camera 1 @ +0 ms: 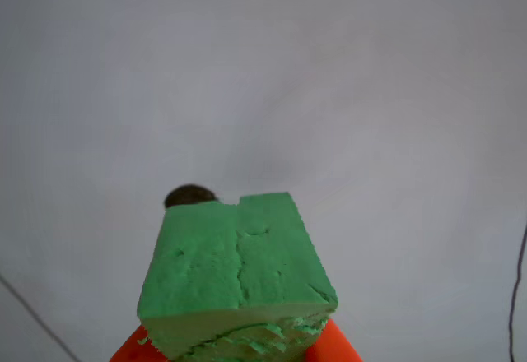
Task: Grasp the colored block, Place it on the black dot, and then return the arm to the default position.
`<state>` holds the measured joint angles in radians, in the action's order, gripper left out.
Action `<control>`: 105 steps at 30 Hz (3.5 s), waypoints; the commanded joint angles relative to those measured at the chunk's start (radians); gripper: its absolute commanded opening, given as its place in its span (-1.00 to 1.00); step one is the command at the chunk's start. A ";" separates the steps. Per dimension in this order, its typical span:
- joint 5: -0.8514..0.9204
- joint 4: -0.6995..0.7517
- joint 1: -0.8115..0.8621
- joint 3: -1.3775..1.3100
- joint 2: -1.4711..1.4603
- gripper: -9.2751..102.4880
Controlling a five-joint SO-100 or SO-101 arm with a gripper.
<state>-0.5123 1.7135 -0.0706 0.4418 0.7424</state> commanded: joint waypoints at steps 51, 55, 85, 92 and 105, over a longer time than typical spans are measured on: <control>0.044 -0.222 -0.028 -0.032 -0.120 -0.84; 0.051 -0.210 -0.031 -0.029 -0.110 -0.77; 0.072 -0.244 -0.043 0.173 0.083 -0.17; 0.098 -0.272 -0.040 0.324 0.215 -0.14; 0.181 -0.437 -0.021 1.011 0.884 -0.83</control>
<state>-0.3543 1.3330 -0.1043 1.3100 1.4864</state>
